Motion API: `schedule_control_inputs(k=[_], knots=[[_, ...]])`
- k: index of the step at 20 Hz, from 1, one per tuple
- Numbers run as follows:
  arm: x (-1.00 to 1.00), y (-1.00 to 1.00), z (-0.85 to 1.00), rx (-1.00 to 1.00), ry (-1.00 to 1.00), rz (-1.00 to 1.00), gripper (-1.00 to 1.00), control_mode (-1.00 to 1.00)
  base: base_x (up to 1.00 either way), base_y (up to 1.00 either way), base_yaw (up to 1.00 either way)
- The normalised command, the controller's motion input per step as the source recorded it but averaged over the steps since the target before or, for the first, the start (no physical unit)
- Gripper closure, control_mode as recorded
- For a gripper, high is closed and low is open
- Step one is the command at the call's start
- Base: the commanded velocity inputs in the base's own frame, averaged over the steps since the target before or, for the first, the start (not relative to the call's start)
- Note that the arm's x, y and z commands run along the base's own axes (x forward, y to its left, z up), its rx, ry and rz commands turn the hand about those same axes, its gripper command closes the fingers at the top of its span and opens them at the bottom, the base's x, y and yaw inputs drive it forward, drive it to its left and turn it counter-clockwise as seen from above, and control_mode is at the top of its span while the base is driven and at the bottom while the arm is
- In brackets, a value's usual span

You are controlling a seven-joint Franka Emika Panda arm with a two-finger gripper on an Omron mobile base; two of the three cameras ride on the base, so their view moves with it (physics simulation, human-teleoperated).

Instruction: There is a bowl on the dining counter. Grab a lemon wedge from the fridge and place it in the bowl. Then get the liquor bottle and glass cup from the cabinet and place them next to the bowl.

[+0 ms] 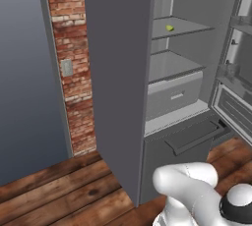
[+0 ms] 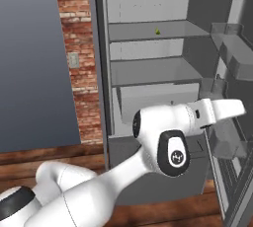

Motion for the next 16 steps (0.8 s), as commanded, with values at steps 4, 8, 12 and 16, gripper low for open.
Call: schedule_control_inputs(k=[4,8,12,16], knots=[[-0.07,0.75,0.00,0.00,0.00,0.00,-1.00,-1.00,0.00,0.00,0.00],[0.03,0.90,0.00,0.01,0.00,0.00,-1.00,-1.00,0.00,0.00,0.00],[0.15,0.90,0.00,0.05,0.00,0.00,-1.00,-1.00,0.00,0.00,0.00],[0.16,0.90,0.00,0.06,0.01,0.00,-1.00,-1.00,0.00,0.00,0.00]])
